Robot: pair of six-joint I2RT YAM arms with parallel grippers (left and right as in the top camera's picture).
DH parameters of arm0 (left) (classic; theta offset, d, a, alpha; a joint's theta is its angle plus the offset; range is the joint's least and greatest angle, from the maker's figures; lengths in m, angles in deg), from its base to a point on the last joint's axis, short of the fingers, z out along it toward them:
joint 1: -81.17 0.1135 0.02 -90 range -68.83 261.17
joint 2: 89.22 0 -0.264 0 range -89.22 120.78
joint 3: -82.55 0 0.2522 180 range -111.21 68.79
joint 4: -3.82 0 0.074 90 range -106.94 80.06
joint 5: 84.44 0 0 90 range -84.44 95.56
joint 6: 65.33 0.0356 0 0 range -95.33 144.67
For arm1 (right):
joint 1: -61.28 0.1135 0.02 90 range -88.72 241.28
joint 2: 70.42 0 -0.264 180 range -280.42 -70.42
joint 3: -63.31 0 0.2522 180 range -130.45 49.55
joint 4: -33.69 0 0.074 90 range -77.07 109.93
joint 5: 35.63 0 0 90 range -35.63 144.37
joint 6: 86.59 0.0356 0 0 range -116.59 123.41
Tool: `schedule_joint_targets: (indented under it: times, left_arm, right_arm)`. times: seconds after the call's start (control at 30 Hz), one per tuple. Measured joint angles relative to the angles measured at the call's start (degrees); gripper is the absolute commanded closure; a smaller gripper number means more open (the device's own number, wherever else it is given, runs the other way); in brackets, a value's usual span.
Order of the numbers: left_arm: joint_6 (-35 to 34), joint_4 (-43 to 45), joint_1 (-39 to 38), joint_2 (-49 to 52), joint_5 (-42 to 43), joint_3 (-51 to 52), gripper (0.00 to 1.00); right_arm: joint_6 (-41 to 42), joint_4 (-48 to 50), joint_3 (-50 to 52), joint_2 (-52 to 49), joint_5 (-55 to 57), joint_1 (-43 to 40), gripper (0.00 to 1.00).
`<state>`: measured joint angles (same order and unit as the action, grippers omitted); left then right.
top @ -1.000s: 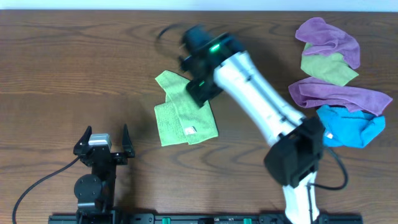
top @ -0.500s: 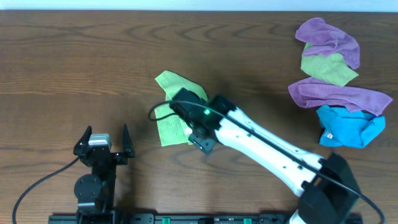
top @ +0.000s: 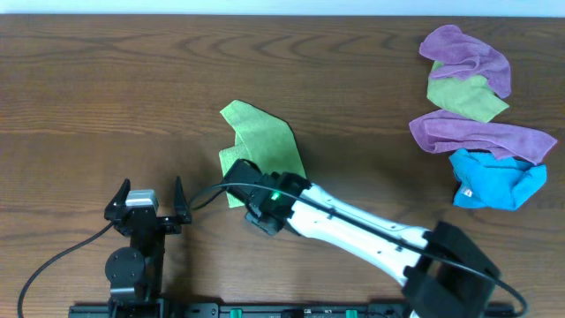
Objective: Fold the cloth
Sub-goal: 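Grasp the near corner of the green cloth with the right gripper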
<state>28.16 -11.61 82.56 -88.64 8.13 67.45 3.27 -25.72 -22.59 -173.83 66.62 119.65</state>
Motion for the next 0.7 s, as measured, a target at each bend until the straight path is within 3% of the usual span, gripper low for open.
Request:
schedule_joint_targets:
  times: [0.23, 0.43, 0.7]
  left_arm:
    - [0.0, 0.0, 0.0, 0.0, 0.0, 0.0, 0.05]
    - [0.0, 0.0, 0.0, 0.0, 0.0, 0.0, 0.05]
    - [0.0, 0.0, 0.0, 0.0, 0.0, 0.0, 0.05]
  right_arm:
    - [-0.4, 0.9, 0.0, -6.8, 4.5, 0.6, 0.45]
    - [-0.5, 3.0, 0.0, -7.0, 5.6, 0.6, 0.53]
    - [-0.5, 4.0, 0.0, -7.2, 5.8, 0.6, 0.55]
